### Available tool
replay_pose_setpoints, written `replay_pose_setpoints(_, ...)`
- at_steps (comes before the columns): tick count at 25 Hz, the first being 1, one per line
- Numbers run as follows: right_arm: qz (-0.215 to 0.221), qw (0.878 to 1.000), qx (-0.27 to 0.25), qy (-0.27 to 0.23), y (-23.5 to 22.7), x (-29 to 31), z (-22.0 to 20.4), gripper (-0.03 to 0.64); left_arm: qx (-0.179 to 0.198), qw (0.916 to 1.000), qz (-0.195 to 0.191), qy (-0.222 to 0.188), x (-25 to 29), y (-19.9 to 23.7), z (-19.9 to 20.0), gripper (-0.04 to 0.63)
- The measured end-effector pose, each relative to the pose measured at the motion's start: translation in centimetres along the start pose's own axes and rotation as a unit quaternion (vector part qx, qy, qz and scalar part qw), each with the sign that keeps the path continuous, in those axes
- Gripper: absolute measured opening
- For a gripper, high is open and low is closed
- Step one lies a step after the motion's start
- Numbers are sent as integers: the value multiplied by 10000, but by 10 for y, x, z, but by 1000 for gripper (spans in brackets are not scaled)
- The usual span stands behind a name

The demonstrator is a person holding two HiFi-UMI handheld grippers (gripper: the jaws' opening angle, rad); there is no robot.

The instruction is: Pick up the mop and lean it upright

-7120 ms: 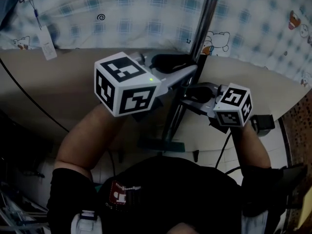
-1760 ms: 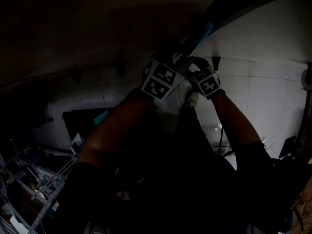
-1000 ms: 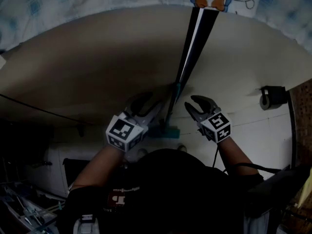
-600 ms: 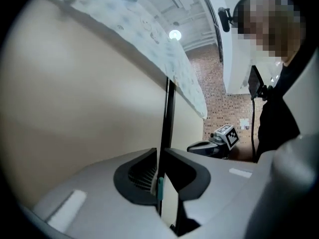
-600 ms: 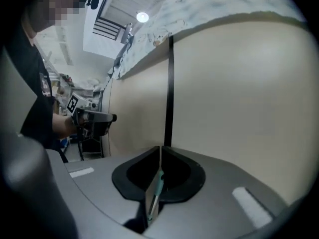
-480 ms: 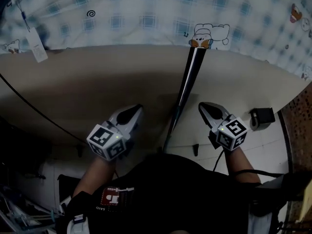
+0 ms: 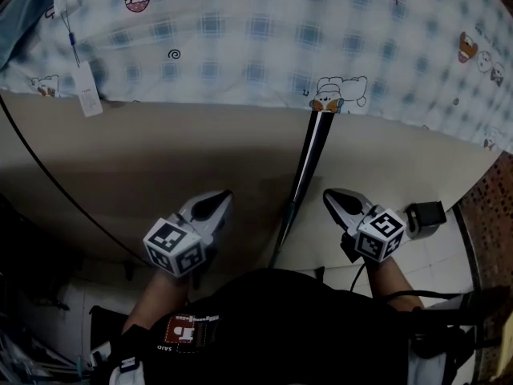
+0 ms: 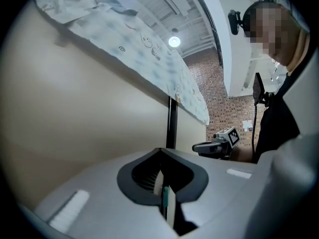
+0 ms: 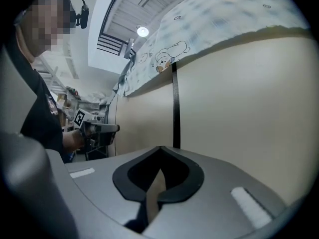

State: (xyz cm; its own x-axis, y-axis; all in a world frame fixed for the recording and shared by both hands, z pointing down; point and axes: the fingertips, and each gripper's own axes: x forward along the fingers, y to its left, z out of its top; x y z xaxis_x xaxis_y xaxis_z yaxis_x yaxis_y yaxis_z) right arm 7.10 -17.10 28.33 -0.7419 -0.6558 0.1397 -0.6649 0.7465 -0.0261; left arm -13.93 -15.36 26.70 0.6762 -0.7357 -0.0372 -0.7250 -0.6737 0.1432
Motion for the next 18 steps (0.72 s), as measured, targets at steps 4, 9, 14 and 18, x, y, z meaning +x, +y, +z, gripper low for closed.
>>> replay_pose_setpoints(4,-5,10000,-1,-12,-1,1,-2,12,-14,10000,2,-6,-1,2,0,2)
replay_pose_setpoints(9,17,10000,-37,72,0,3,-5,12,-69,10000,40,32,-1,7,-3,2)
replay_pose_setpoints(14,42,9999,-92,75,1,4,-2,12,-74,9999,-35,75,4,4,-4,2)
replay_pose_setpoints(18,66,9999,-104,92,4,4,-5,12,-74,9999,-67,106,3,1,-7,2)
